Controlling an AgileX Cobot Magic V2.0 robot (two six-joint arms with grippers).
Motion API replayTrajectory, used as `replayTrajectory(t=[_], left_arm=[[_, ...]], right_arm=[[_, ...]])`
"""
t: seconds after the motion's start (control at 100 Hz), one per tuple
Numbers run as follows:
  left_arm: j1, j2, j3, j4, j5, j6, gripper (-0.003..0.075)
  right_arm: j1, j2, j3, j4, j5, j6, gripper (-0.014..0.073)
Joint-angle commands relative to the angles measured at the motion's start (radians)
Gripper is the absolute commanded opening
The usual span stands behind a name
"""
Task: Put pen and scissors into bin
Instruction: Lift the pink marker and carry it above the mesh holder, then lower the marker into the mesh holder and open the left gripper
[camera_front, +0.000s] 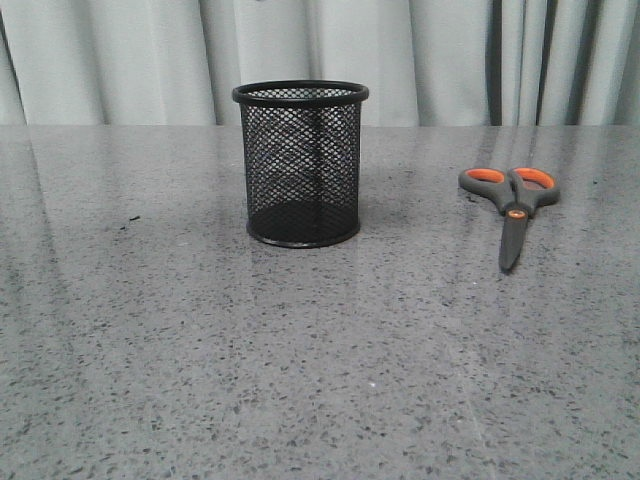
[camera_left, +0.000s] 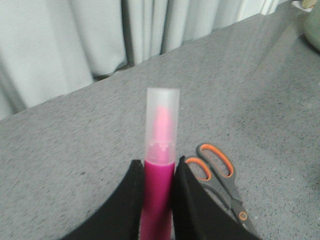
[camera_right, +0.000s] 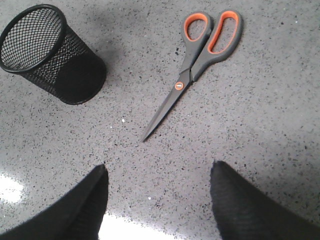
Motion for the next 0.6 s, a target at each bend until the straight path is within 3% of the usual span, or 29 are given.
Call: replayTrajectory(t=[0.0, 0.59], left_arm=[[-0.033, 0.007, -0.026, -0.026, -0.088, 0.019, -0.0020], [-0.033, 0.098, -0.024, 0.029, 0.060, 0.014, -0.0019]], right_arm=[[-0.005, 0.000, -0.032, 0.021, -0.039, -0.013, 0.0402], [-0.005, 0.000, -0.032, 0.021, -0.047, -0.013, 0.0402]])
